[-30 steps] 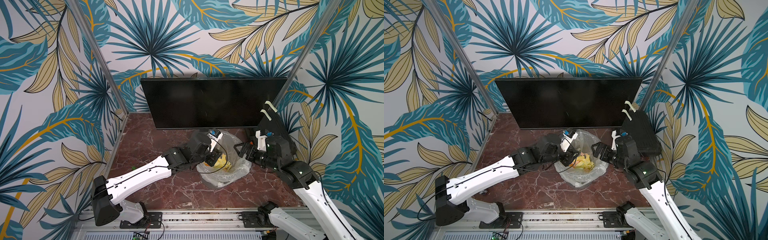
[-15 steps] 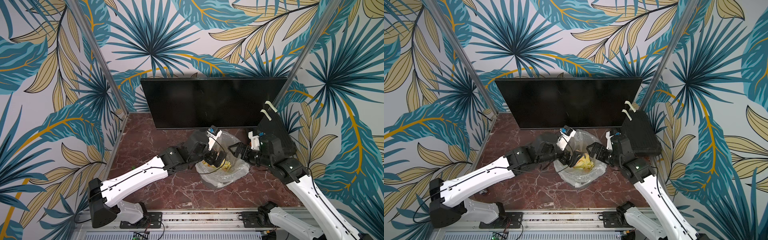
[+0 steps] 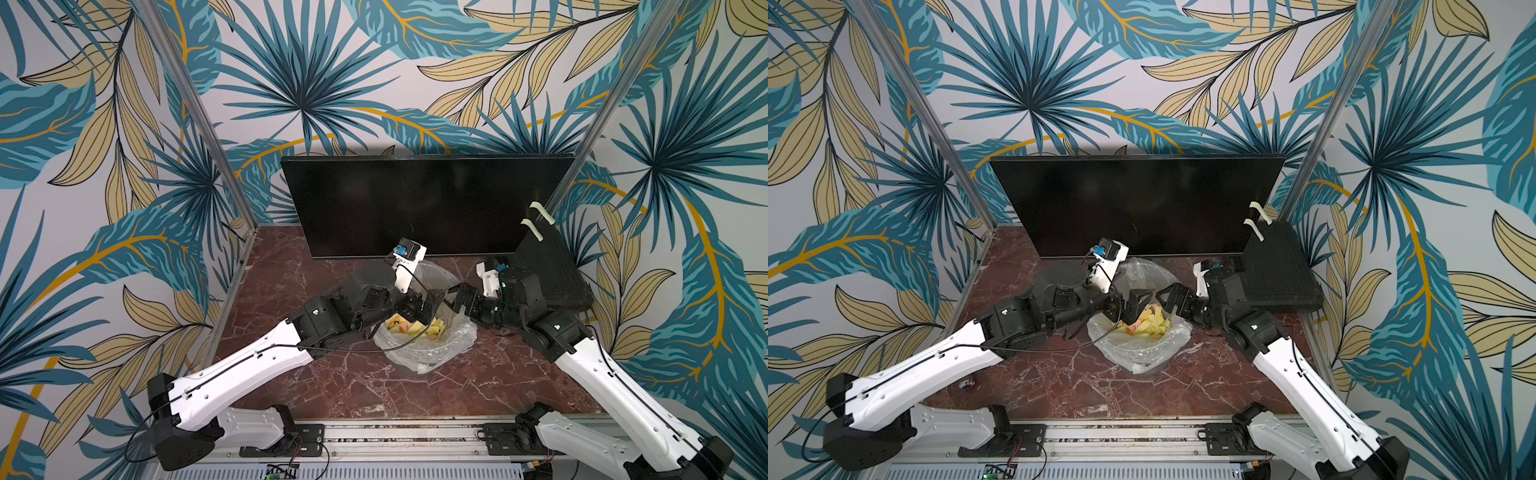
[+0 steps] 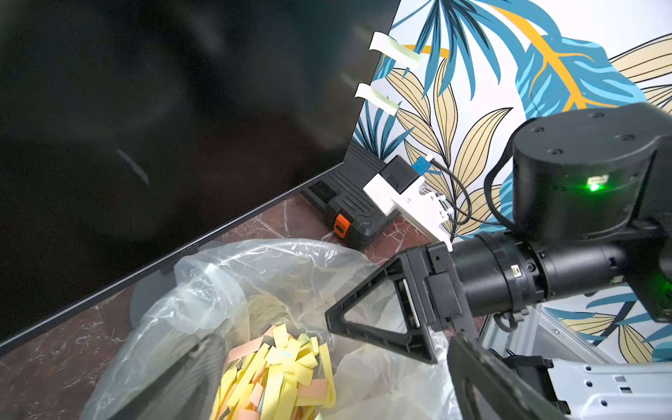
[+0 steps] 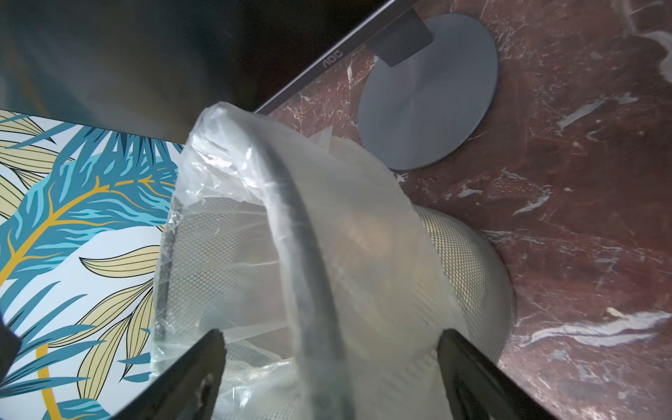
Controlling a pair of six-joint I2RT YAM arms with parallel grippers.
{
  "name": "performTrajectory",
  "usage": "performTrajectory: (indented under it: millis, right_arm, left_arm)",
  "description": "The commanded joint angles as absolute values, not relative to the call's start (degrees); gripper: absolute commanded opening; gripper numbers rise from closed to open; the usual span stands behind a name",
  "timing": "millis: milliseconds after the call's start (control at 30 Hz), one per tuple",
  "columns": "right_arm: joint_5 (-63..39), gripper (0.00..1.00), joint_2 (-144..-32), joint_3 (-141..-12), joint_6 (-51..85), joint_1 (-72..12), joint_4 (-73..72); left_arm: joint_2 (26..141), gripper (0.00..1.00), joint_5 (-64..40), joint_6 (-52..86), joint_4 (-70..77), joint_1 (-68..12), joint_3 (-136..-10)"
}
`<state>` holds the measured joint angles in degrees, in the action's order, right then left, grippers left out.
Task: Remove the sticky note from the monitor
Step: Move the trash bin to the center of the board.
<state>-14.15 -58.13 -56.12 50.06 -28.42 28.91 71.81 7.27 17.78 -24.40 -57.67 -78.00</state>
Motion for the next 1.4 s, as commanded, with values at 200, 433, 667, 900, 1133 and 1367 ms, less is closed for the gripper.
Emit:
performTrajectory:
  millis: [200,433,667,900,1133,1367]
  right_arm:
    - [-11.62,0.94,-67.82,-58.00,54.82,-37.98,18.75]
    - [-10.98,0.94,-76.54,-64.65,55.14,-42.82,15.07]
    - [-11.28,0.94,-82.23,-69.49,54.86,-45.70,13.89]
    - [-6.93,0.99,-76.26,-71.65,49.93,-45.55,20.40]
    - [-3.33,1.00,-66.83,-71.43,46.75,-39.76,27.73]
    - [-2.94,1.00,-56.67,-71.57,43.11,-26.79,35.94]
  left_arm:
    - [69.75,1.00,9.55,18.88,-24.25,-57.83,-78.75]
    - [68.63,1.00,10.25,19.32,-24.74,-57.81,-78.54]
    - [67.65,1.00,11.46,19.47,-25.08,-57.83,-78.06]
    - [67.29,1.00,12.49,19.52,-24.60,-57.83,-78.27]
    - [68.37,1.00,11.92,18.93,-23.71,-57.83,-80.17]
    - [71.90,1.00,8.32,18.36,-22.51,-57.83,-83.75]
